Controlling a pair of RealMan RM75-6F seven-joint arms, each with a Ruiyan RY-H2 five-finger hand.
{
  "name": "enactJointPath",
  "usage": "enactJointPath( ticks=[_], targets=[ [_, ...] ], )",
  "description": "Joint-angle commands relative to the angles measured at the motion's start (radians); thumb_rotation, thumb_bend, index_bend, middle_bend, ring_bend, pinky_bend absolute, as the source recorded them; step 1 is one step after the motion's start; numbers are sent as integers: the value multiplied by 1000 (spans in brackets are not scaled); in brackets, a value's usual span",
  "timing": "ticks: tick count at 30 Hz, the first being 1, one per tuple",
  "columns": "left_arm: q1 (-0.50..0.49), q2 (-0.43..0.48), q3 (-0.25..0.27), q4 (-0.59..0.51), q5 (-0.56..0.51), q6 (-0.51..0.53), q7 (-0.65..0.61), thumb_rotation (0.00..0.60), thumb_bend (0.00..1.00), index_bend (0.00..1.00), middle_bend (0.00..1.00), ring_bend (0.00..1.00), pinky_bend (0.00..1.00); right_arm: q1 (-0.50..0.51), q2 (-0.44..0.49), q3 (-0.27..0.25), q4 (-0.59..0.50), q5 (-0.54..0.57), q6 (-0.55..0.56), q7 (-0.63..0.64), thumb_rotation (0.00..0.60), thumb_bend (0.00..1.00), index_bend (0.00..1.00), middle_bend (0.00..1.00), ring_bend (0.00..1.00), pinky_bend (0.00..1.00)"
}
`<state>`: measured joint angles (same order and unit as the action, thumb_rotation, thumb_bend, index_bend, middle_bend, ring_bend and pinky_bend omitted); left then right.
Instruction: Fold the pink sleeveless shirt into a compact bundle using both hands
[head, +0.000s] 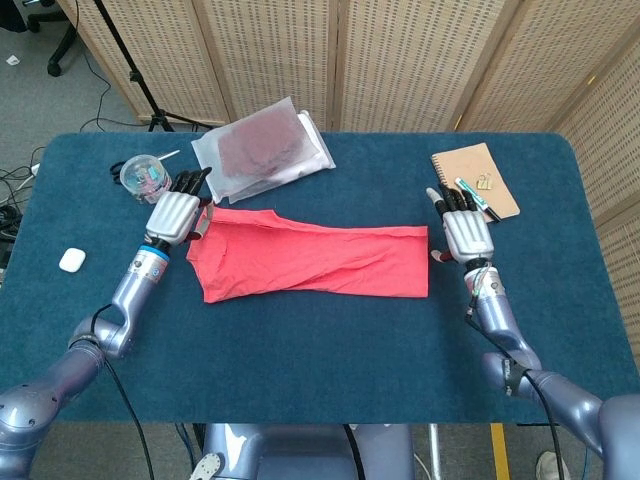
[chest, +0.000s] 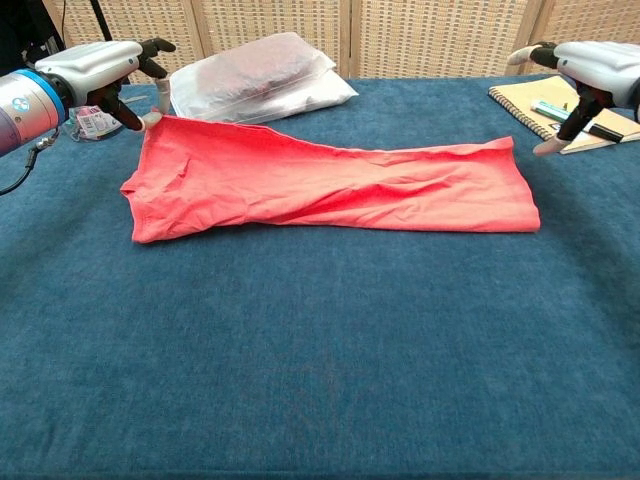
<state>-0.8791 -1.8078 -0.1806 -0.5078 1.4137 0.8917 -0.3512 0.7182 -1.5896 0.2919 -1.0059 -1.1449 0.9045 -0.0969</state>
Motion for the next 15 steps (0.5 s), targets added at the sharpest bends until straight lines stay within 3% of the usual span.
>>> enactJointPath(
  ticks=[1,2,3,5,6,15],
  targets=[
    [-13,-23,2,42,-4,-19,-7,600,471,664,0,0,0,-72,90,-40,-116,-31,70,-20,600,0,0,0,0,0],
    [-16,-32,1,59,-8,-26,-3,600,444,526,0,0,0,-87,109,-48,-138,-36,82,-24,600,0,0,0,0,0],
    [-19,-38,0,71,-10,-31,1,600,404,324,0,0,0,-96,121,-53,-152,-38,89,-26,600,0,0,0,0,0],
    [-23,-51,1,95,-14,-48,10,600,329,67,0,0,0,-116,146,-63,-181,-39,101,-28,600,0,0,0,0,0],
    [-25,-56,1,108,-18,-57,17,600,294,5,0,0,0,-126,159,-67,-196,-39,108,-28,600,0,0,0,0,0],
    [-7,-46,-17,107,-46,-32,37,600,247,0,0,0,0,-187,210,-99,-242,-67,165,-7,600,0,0,0,0,0]
  ],
)
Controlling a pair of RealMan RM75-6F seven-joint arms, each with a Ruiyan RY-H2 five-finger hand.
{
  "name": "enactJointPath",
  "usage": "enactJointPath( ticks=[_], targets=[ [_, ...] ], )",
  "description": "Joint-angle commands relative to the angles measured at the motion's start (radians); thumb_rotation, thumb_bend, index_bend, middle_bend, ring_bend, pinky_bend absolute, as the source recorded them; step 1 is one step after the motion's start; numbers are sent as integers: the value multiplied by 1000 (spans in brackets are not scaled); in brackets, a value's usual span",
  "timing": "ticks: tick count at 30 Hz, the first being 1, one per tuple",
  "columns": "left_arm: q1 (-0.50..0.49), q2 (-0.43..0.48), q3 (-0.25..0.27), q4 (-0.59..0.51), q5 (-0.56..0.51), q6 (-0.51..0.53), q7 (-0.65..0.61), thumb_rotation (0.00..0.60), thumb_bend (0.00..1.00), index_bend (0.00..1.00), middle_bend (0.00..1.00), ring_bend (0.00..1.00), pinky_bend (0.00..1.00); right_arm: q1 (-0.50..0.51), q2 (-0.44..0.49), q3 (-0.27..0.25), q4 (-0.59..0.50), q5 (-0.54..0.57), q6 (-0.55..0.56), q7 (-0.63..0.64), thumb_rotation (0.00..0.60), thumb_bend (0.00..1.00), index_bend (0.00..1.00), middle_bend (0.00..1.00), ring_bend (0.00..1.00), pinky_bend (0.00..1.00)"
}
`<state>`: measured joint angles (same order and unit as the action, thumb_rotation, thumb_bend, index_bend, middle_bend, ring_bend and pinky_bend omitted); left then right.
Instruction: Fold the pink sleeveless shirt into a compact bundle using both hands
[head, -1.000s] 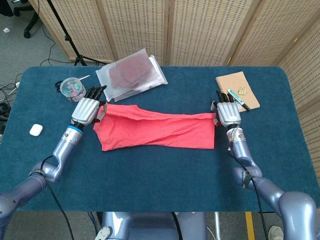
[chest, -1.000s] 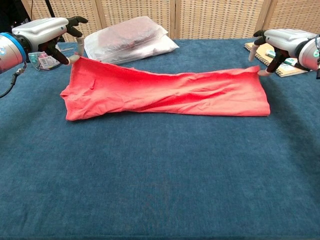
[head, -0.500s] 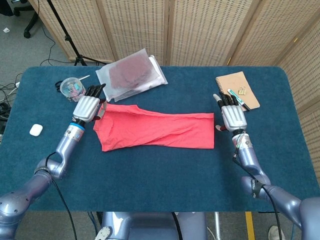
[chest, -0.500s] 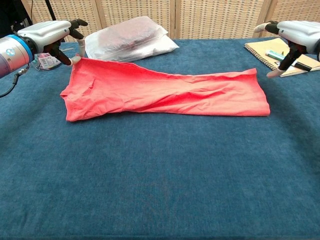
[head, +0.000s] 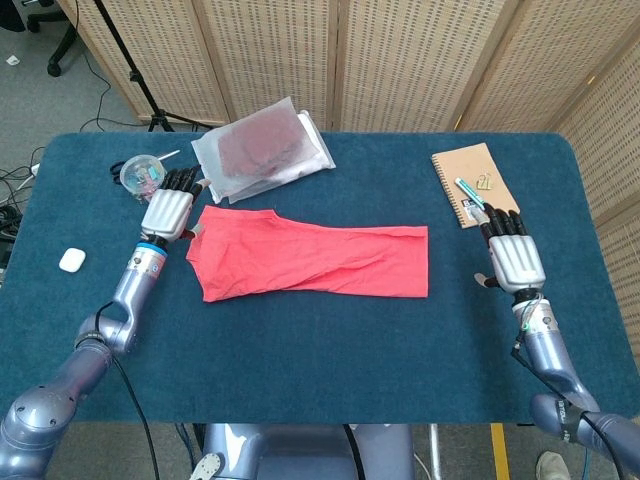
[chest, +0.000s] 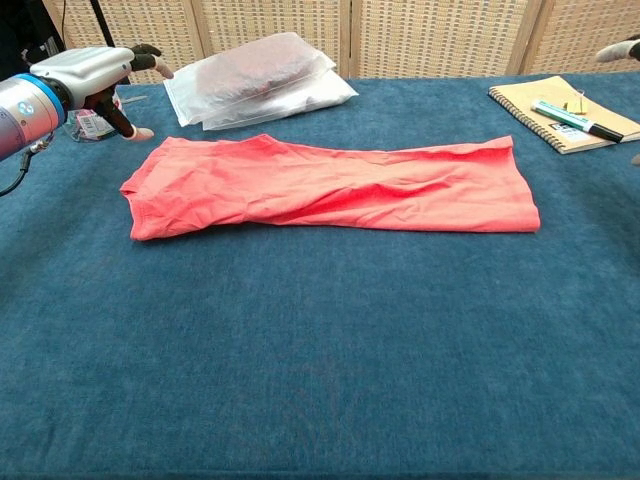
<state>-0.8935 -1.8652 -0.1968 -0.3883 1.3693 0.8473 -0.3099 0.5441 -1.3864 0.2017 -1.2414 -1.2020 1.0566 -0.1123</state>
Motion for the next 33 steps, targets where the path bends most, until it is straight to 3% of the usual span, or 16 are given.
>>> enactJointPath(
  ticks=[1,3,6,9,15,25,33],
  targets=[
    [14,21,1,-26,1,20,-9,600,247,0,0,0,0,-20,9,-14,-11,-18,22,15,600,0,0,0,0,0],
    [28,42,12,-51,9,36,-14,600,247,0,0,0,0,-36,15,-25,-20,-33,41,26,600,0,0,0,0,0],
    [93,118,87,-140,74,90,-27,600,249,0,0,0,0,-82,37,-61,-55,-77,93,50,600,0,0,0,0,0],
    [127,170,128,-207,108,118,-55,600,260,0,0,0,0,-103,49,-74,-70,-96,117,57,600,0,0,0,0,0],
    [179,209,218,-215,193,182,-93,600,304,74,0,0,0,-147,61,-84,-87,-109,166,81,600,0,0,0,0,0],
    [216,189,290,-189,279,281,-201,600,317,124,0,0,0,-180,68,-78,-97,-115,196,103,600,0,0,0,0,0],
    [226,163,307,-159,299,298,-182,600,337,166,0,0,0,-182,71,-69,-90,-117,185,116,600,0,0,0,0,0]
  ],
)
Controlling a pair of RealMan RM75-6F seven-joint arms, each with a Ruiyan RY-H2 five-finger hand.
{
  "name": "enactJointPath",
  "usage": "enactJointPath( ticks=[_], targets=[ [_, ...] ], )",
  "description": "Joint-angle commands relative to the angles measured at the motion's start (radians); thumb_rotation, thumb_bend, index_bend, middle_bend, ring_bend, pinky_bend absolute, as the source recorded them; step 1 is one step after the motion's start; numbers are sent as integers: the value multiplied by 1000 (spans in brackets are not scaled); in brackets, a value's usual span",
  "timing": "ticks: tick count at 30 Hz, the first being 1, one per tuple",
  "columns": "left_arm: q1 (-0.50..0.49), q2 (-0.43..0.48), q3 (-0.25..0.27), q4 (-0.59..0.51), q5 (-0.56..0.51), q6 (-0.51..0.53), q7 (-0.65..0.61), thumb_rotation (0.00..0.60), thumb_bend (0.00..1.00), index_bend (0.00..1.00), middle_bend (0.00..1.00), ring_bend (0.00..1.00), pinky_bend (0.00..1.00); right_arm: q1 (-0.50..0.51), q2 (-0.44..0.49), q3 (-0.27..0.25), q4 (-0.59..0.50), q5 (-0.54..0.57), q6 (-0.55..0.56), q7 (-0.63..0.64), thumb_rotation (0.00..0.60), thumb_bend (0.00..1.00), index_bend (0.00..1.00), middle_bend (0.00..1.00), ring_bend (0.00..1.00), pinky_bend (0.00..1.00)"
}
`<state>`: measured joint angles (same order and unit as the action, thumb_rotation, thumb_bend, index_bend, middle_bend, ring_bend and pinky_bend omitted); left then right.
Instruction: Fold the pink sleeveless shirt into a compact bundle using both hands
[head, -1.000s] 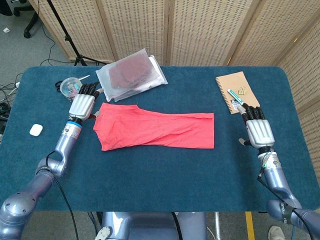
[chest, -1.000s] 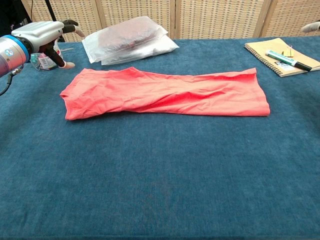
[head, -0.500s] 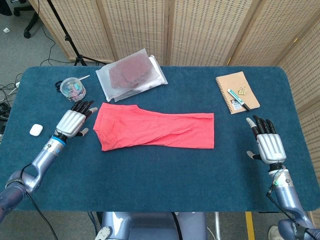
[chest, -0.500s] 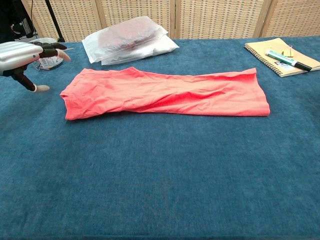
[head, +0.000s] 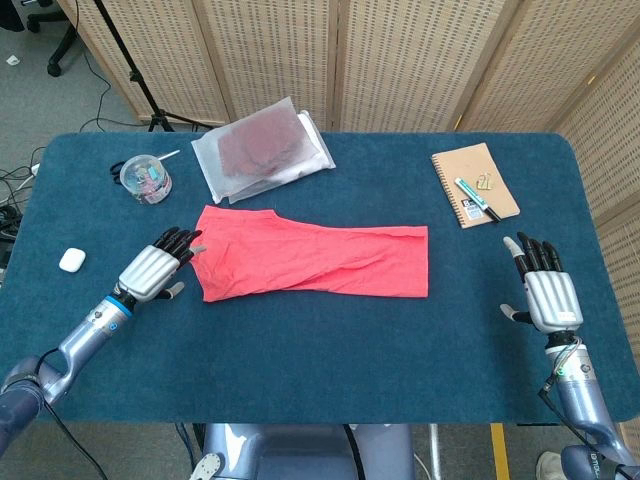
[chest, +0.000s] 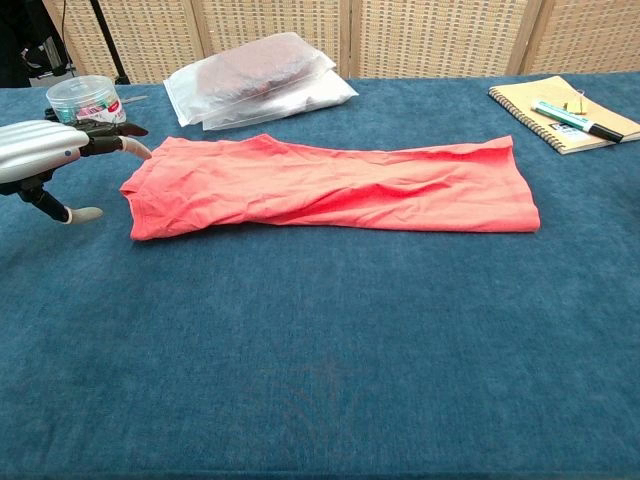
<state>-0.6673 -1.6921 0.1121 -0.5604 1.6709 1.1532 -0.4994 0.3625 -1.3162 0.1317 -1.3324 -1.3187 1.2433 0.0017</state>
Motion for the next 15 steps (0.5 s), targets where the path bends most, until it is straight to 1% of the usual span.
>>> enactJointPath(
  ticks=[1,5,15],
  targets=[
    [-2,-12,-3,17,-4,-12,7,600,339,171,0,0,0,0,0,2,2,0,-2,3,600,0,0,0,0,0],
    [-12,-30,-12,49,-14,-35,3,600,355,196,0,0,0,-1,1,5,5,-2,-5,7,600,0,0,0,0,0],
    [-37,-100,-5,179,-11,-97,-28,600,364,231,0,0,0,-2,-5,11,9,-3,-13,3,600,0,0,0,0,0]
  ],
)
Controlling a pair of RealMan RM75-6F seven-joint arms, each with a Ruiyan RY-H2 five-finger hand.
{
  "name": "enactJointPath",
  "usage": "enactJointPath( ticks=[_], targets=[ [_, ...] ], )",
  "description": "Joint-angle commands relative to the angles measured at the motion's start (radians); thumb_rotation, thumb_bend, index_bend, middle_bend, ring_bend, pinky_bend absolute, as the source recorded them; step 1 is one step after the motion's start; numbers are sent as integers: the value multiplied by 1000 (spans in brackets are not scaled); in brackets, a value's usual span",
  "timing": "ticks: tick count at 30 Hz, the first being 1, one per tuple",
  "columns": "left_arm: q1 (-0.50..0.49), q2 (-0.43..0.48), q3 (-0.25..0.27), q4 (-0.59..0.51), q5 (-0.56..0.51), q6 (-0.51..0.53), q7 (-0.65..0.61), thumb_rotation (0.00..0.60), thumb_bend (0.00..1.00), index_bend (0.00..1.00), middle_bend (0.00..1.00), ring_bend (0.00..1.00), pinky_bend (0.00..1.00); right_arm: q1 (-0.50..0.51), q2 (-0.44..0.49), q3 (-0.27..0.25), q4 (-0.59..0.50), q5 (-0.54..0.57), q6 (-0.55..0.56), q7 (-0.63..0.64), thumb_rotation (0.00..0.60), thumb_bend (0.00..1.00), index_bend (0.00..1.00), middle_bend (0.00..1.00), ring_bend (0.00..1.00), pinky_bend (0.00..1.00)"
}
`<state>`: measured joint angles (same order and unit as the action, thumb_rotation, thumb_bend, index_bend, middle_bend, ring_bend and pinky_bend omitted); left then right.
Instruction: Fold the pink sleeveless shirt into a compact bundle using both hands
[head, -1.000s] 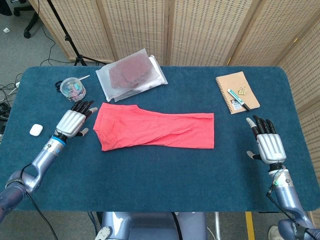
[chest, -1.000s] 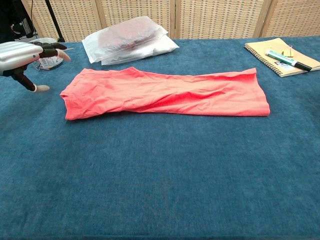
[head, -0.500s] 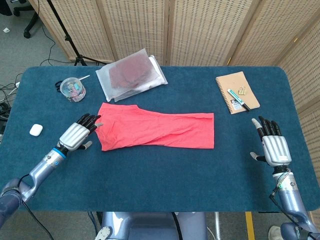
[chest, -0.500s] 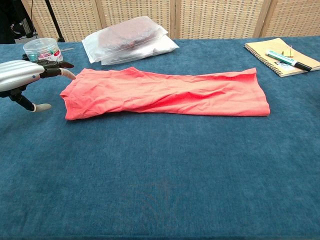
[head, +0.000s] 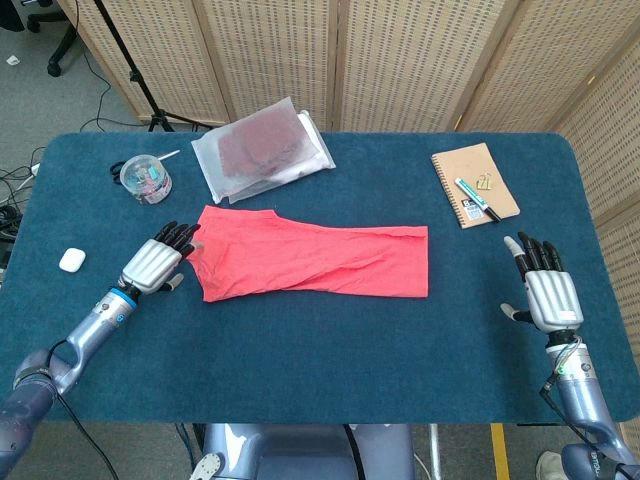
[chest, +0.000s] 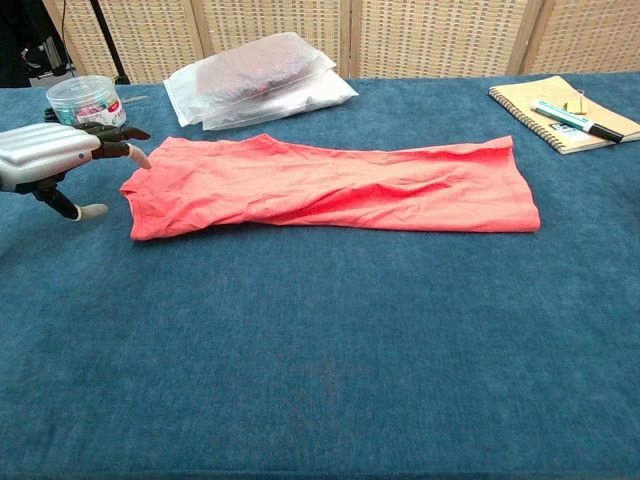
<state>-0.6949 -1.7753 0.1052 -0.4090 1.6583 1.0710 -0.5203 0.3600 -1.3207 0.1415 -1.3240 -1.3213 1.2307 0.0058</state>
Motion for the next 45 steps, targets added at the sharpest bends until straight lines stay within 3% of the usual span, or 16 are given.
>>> enactJointPath(
  ticks=[1,16,27,45],
  targets=[
    [-13,-22,2,38,1,-20,-6,600,365,231,0,0,0,0,-1,2,0,0,-1,-1,600,0,0,0,0,0],
    [-42,-97,-6,127,-10,-67,-1,600,369,246,0,0,0,-5,4,10,-8,-2,-3,5,600,0,0,0,0,0],
    [-38,-129,-27,164,-33,-51,-1,600,468,430,0,0,0,-7,10,12,-16,-6,-6,14,600,0,0,0,0,0],
    [-50,-175,-46,216,-58,-103,42,600,465,445,0,0,0,-12,19,16,-30,-9,-4,19,600,0,0,0,0,0]
  ],
)
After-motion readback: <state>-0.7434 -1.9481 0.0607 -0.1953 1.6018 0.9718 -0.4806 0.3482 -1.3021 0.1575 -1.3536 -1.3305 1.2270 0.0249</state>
